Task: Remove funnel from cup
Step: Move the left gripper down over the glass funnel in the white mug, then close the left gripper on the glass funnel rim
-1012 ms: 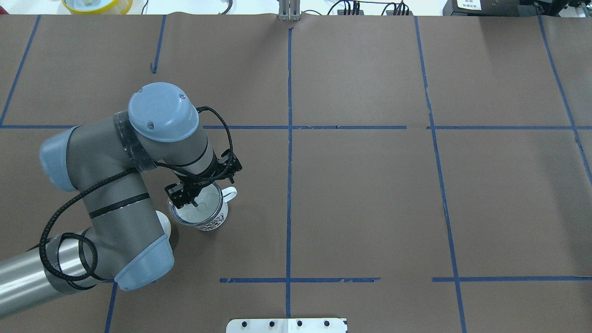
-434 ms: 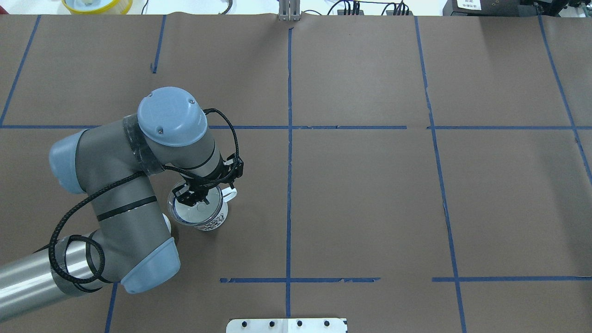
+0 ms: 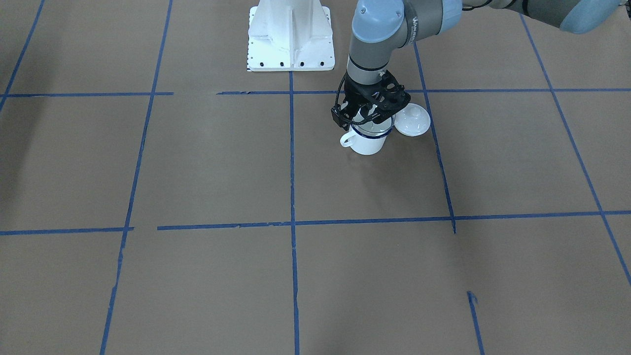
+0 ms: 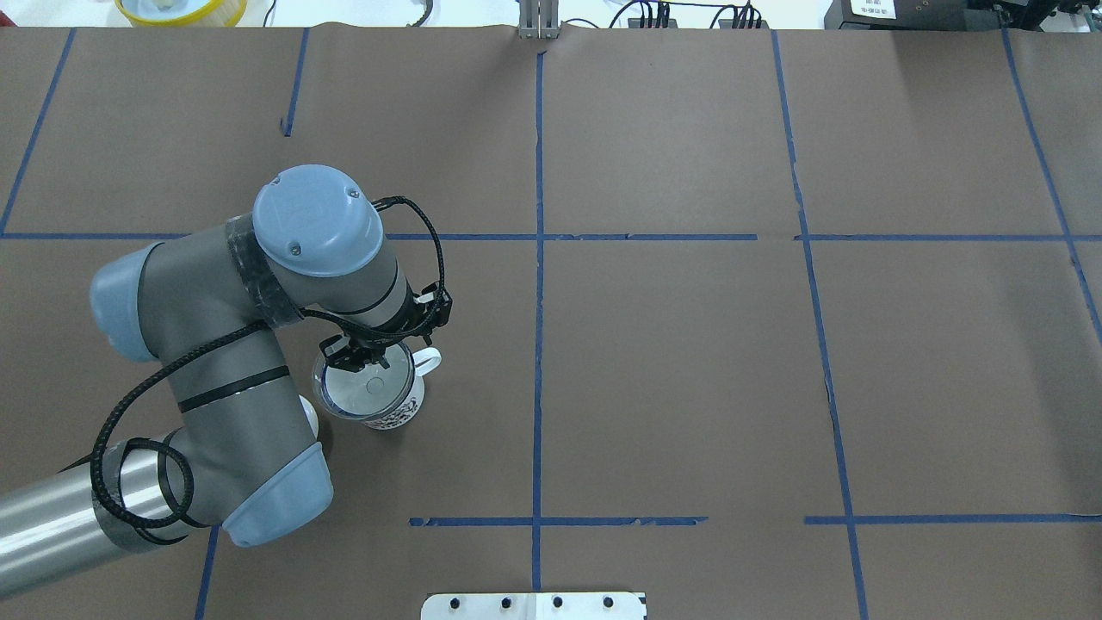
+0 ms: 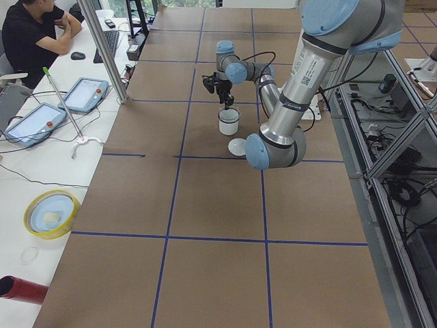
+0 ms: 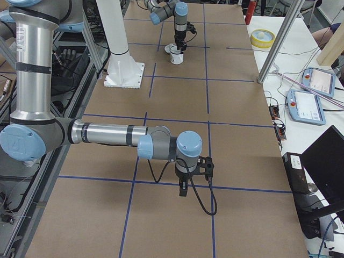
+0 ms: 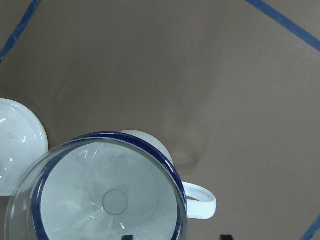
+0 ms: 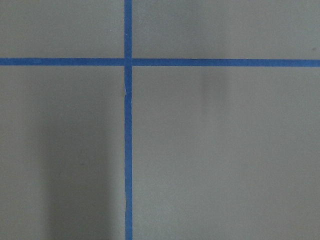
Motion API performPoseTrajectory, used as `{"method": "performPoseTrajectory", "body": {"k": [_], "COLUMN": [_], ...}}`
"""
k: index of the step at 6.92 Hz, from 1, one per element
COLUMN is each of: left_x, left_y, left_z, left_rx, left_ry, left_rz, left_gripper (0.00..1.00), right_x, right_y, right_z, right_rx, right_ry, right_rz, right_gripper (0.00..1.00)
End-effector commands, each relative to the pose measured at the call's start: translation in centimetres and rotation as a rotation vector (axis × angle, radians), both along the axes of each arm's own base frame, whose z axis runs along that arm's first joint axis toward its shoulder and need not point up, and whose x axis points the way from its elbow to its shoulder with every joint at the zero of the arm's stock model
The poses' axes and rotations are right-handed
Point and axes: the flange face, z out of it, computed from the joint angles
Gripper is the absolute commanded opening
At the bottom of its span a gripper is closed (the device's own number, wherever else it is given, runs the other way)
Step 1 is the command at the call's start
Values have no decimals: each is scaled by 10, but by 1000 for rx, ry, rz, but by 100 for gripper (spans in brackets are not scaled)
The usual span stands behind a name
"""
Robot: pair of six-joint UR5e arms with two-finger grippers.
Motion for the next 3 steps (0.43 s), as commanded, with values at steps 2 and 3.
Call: {"method": "performPoseTrajectory", "body": {"k": [2, 3], "left_x": [-1, 0], "left_y": [0, 0], "left_z": [1, 0], "left_rx": [51, 55], "left_ry": [-2, 4], "left_rz": [46, 46], "left_gripper": [50, 50], "right_x": [0, 0], "right_y": [0, 0], "right_z": [0, 0], "right_rx": [0, 0], "right_ry": [0, 0], "right_rz": [0, 0], "right_gripper": [100, 100]}}
